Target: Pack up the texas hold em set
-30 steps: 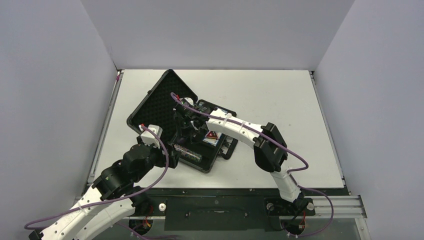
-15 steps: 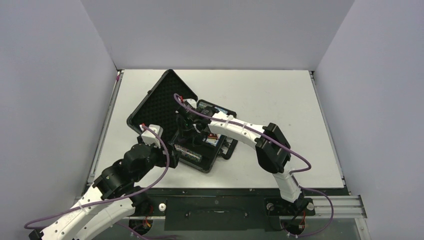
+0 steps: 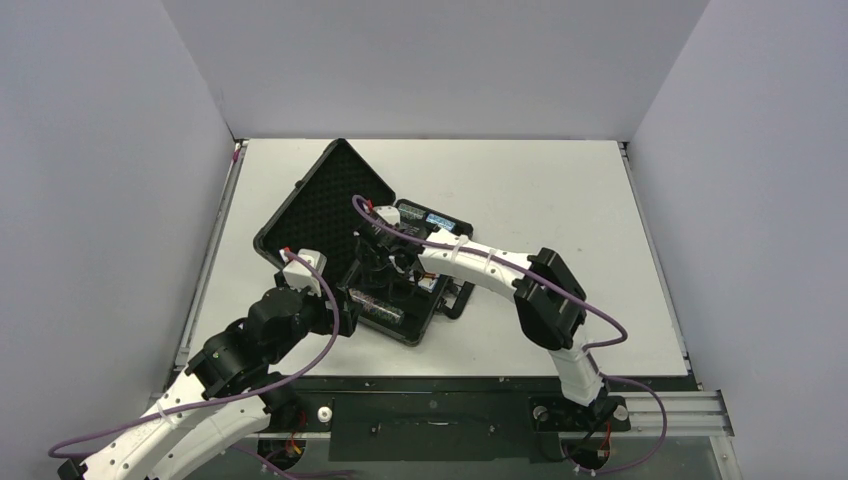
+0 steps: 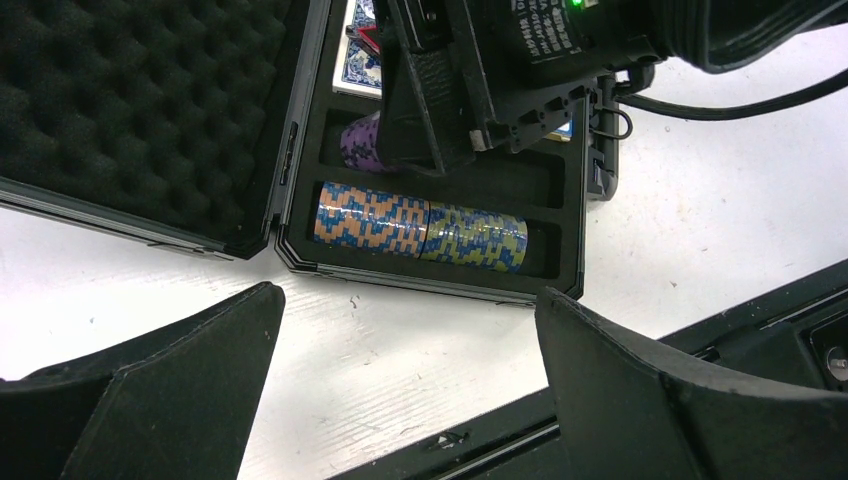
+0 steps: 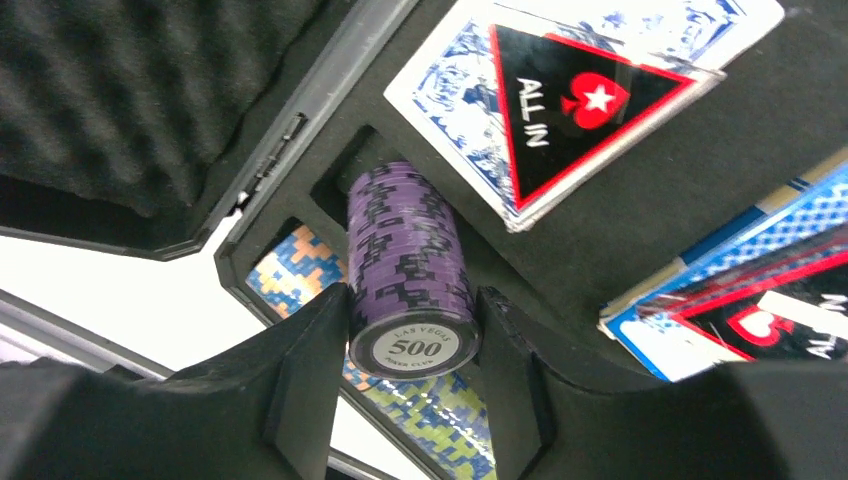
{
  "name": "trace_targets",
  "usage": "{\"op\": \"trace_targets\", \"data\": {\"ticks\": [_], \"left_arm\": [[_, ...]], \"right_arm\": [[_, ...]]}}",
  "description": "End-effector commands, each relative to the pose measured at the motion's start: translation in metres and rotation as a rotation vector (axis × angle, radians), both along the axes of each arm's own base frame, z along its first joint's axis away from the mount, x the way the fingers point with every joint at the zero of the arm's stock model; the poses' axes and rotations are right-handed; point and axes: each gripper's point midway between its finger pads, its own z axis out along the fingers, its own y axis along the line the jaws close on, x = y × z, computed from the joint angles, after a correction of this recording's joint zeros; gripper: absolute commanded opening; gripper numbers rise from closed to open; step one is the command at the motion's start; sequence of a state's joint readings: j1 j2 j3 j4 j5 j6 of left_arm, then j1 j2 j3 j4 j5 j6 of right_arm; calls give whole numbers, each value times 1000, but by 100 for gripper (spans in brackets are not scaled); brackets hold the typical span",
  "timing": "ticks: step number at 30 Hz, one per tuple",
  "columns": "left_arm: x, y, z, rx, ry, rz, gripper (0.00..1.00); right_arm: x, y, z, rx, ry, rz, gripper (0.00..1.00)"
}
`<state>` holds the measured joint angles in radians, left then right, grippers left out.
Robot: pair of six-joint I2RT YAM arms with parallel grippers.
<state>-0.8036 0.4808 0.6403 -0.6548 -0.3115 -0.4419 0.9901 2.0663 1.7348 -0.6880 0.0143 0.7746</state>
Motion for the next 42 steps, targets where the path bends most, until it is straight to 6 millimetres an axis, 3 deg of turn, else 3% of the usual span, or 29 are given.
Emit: {"op": "trace_targets", "data": {"ticks": [1, 10, 21, 24, 30, 33, 35, 42], "left_arm": [[3, 0, 24, -49, -44, 18, 96], [3, 0, 22, -49, -35, 23, 96], [3, -1, 20, -41, -26, 25, 96], [4, -1, 20, -39, -23, 25, 96], [4, -1, 19, -37, -20, 25, 96], [4, -2, 19, -40, -21, 23, 96], [3, -3, 19, -42, -21, 21, 96], [3, -3, 20, -47, -22, 19, 96]], "right_arm": [[-5, -36, 11, -99, -18, -36, 50], [-12, -54, 19, -143, -17, -38, 69], [-22, -71, 52, -122, -53, -7, 65], [-29, -77, 50, -123, -41, 6, 56], [-41, -82, 32, -130, -8, 56, 16], [-42, -78, 25, -129, 6, 67, 4], [-41, -74, 19, -135, 18, 71, 0], [-33, -64, 0, -164, 35, 79, 0]]}}
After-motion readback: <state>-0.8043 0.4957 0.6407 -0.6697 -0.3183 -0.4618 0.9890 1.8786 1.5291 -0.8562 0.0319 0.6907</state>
